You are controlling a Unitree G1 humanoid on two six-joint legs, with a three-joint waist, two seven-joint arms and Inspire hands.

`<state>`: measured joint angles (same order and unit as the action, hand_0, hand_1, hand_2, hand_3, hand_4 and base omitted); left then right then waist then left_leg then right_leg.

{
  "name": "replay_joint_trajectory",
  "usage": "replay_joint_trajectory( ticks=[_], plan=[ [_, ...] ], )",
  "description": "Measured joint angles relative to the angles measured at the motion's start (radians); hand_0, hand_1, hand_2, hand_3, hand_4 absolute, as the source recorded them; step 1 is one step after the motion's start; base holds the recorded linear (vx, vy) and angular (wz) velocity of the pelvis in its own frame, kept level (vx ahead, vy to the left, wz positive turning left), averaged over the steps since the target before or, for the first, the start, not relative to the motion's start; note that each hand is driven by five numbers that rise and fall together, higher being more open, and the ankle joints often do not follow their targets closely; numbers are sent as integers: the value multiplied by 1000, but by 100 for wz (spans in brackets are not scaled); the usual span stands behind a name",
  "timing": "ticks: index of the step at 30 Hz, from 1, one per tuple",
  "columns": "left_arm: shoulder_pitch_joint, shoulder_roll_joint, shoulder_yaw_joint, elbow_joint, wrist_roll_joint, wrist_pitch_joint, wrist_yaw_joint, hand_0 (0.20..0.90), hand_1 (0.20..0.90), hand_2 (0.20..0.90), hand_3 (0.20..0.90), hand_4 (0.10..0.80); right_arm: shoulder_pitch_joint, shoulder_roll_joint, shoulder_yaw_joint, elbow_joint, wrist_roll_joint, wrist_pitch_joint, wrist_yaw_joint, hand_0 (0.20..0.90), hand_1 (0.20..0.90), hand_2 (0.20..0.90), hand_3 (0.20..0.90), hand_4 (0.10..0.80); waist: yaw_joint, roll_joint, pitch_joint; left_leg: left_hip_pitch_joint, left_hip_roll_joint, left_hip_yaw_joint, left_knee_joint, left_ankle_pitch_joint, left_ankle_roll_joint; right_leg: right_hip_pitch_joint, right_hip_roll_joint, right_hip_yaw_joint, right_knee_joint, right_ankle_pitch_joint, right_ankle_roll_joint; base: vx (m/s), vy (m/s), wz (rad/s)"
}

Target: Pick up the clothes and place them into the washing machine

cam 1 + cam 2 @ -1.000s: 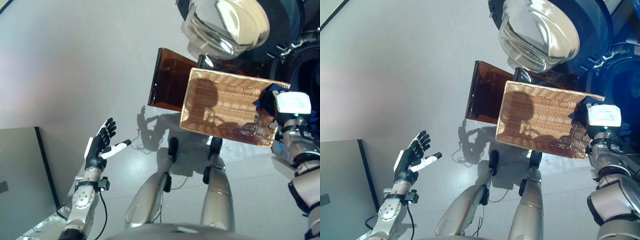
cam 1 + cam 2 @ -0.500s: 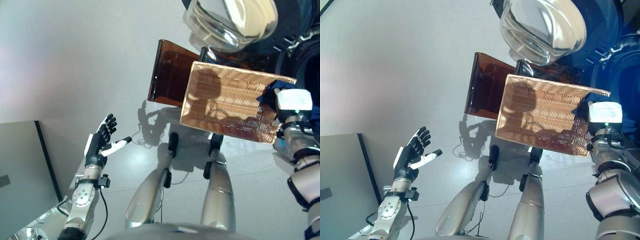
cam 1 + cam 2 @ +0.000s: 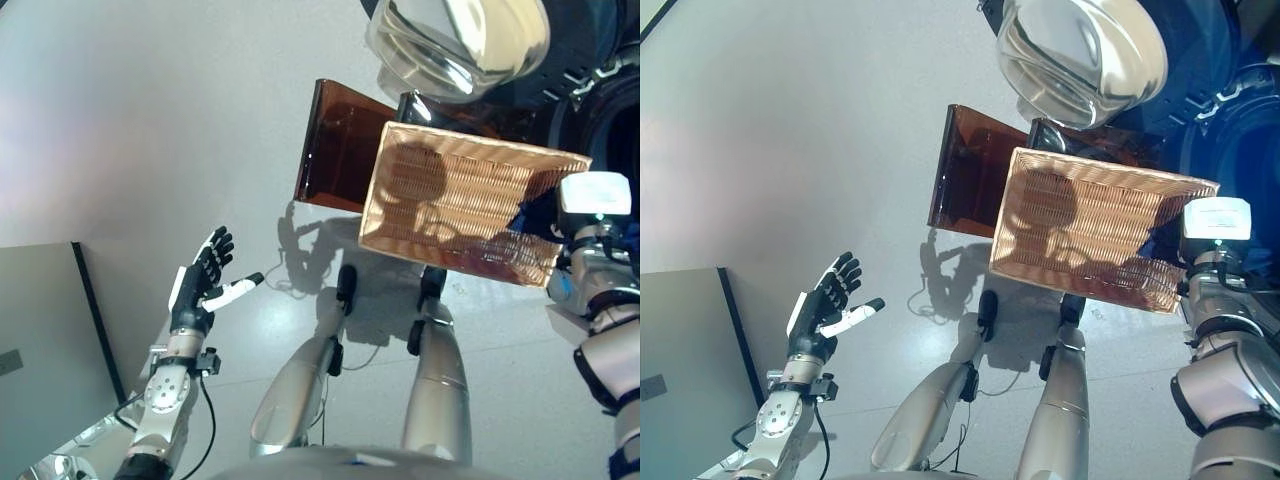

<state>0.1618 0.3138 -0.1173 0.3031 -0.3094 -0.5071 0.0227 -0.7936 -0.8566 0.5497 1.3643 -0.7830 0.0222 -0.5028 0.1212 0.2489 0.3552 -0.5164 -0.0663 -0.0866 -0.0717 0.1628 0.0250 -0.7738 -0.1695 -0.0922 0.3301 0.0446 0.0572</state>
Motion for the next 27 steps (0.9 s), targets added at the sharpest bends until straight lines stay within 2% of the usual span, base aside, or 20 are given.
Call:
replay_joint_trajectory(
  ticks=[9, 17, 18, 19, 20, 27],
  plan=[
    [0, 0, 37, 0, 22, 0, 1, 900, 900, 900, 900, 800, 2, 0, -1, -4, 8, 0, 3, 200, 200, 200, 200, 300, 0, 0, 0, 1, 0, 1, 1, 2, 0, 1, 0, 0, 1, 0, 0, 0, 0, 0],
    [0, 0, 37, 0, 22, 2, 0, 900, 900, 900, 900, 800, 3, -1, -10, 3, 15, 0, 3, 200, 200, 200, 200, 300, 0, 1, -1, 29, 0, -1, 4, 3, -1, 33, -1, 0, 0, 0, 0, 0, 0, 0],
    [0, 1, 37, 0, 22, 2, 0, 900, 900, 900, 900, 800, 2, -2, -34, 2, 25, 0, 2, 271, 271, 271, 271, 351, 1, 2, -2, 37, 0, 0, 3, 3, -1, 38, -1, 1, 1, 0, 0, -3, 12, -3],
    [0, 1, 37, 0, 22, 2, 0, 900, 900, 900, 900, 800, 1, -3, -42, 1, 29, 1, -1, 521, 521, 521, 521, 529, 1, 2, -3, 37, 0, 0, 3, 3, -1, 39, -1, 1, 0, -1, 1, -3, 10, -4],
    [0, 3, 37, 0, 22, 2, -1, 900, 900, 900, 900, 800, -6, -9, -47, -8, 38, 1, -1, 900, 900, 900, 900, 800, 1, 2, -3, 36, 0, 0, 2, 3, -1, 38, -1, 3, -1, -1, 1, 0, 0, 0],
    [0, 4, 37, 0, 22, 3, -1, 900, 900, 900, 900, 800, 6, -15, -46, -20, 44, 1, -1, 900, 900, 900, 900, 800, -3, 3, -4, 33, 1, 0, 0, 1, -5, 32, -3, 3, 0, 0, 1, 0, 0, 0]
  ],
)
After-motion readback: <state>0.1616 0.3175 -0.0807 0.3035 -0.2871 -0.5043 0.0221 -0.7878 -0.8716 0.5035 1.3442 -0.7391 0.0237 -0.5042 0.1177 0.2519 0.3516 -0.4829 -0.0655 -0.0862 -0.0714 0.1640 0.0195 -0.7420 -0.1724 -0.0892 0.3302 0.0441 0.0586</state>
